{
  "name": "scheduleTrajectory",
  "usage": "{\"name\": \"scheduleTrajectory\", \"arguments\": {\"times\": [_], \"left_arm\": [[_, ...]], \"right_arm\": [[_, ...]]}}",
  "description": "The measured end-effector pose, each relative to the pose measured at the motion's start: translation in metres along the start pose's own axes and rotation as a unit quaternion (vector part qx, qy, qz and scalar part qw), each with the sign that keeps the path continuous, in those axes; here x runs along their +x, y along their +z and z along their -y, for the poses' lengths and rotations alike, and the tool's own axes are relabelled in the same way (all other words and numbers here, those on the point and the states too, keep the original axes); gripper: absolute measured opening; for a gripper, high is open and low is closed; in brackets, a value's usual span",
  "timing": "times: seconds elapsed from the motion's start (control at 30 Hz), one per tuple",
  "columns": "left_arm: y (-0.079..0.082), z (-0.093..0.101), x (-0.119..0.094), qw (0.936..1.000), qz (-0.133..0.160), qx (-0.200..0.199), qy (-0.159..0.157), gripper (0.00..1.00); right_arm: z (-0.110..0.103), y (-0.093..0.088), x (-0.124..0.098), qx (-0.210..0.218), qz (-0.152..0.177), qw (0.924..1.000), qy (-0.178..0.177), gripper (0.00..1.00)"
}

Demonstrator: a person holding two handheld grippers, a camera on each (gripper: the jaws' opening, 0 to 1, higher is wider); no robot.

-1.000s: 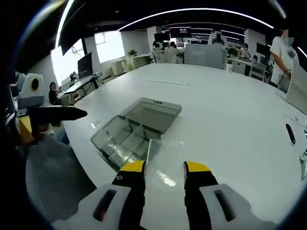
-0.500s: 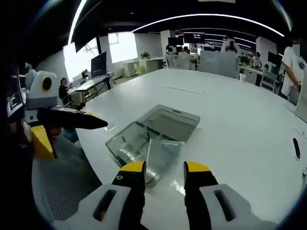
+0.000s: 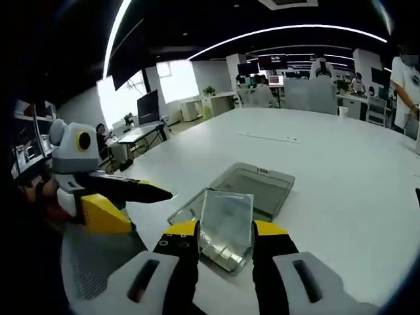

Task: Insert the divider into the dual guide fixture by aligning both edges with the guide slots and pushing it downward to the bottom, including one-sided entry, uneven engagement, binding, and posture correction.

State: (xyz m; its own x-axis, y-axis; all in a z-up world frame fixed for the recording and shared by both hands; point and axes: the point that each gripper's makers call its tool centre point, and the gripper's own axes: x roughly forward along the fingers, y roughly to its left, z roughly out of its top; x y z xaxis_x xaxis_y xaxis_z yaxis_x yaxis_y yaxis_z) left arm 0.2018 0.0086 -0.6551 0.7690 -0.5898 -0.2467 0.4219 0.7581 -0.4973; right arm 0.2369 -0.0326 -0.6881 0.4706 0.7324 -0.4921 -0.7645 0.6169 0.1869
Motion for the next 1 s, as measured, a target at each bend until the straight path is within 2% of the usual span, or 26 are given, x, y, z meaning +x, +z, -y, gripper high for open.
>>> {"name": "scheduleTrajectory", "arguments": {"times": [0.27, 0.4, 0.93, 1.0], "left_arm": [[0.002, -0.007, 0.000, 0.9999, 0.003, -0.012, 0.006, 0.44], [0.004, -0.008, 0.000, 0.9989, 0.011, -0.045, 0.002, 0.40], [0.009, -0.017, -0.001, 0.9973, 0.020, -0.071, 0.006, 0.23], [0.009, -0.020, -0.001, 0.9967, 0.019, -0.078, 0.009, 0.18]], "right_arm": [[-0.012, 0.004, 0.002, 0.007, 0.011, 0.9997, 0.020, 0.27], [-0.017, 0.004, 0.004, 0.008, 0.010, 0.9995, 0.028, 0.27], [-0.037, 0.012, 0.008, 0.001, 0.012, 0.9985, 0.054, 0.27], [-0.039, 0.012, 0.008, -0.001, 0.013, 0.9983, 0.056, 0.27]]}}
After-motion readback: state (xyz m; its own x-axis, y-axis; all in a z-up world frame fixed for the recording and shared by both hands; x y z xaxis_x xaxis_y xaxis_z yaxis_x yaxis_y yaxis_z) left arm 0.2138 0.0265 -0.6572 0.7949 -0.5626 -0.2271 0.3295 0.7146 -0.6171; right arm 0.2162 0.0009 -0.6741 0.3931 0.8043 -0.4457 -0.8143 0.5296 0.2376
